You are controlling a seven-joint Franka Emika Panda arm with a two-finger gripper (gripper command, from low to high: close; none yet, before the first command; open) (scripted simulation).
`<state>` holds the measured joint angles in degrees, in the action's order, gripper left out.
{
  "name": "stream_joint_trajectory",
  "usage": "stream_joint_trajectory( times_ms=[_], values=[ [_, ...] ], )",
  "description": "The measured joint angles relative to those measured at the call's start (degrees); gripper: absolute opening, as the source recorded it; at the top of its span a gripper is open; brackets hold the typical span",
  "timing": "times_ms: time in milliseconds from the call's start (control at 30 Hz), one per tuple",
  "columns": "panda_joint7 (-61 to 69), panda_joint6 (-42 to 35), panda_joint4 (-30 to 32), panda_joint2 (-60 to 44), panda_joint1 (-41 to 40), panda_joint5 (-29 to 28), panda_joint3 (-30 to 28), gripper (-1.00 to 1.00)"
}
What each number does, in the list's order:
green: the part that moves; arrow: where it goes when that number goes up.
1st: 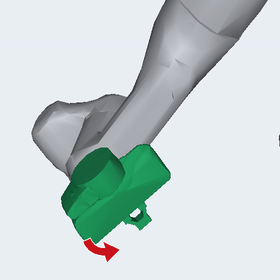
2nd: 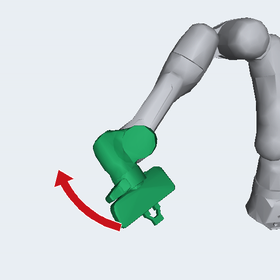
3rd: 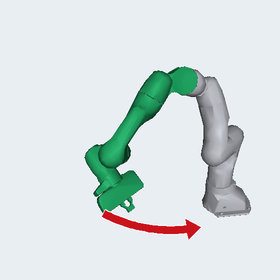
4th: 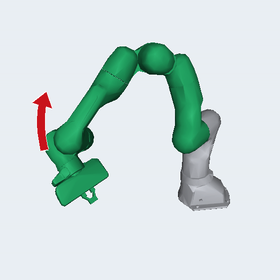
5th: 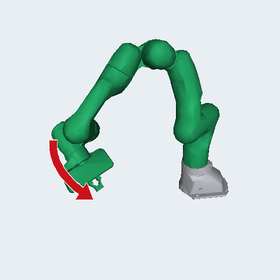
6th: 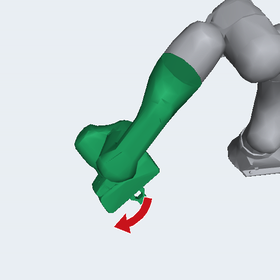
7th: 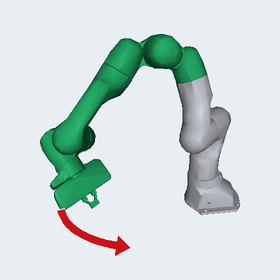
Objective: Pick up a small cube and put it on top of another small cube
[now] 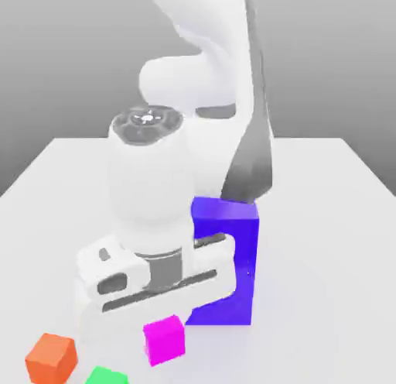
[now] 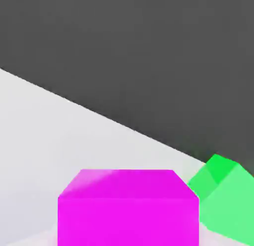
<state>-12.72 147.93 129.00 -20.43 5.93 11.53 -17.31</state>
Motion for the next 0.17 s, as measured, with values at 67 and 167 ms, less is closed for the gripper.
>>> stream_joint_trajectory(
  times_ms=[67, 167],
  values=[
    [0.59, 2.57, -1.24, -3.99, -1.76, 2.38, 0.89, 1.0],
    [0.6, 2.57, -1.24, -3.99, -1.76, 2.38, 0.89, 1.0]
  ],
)
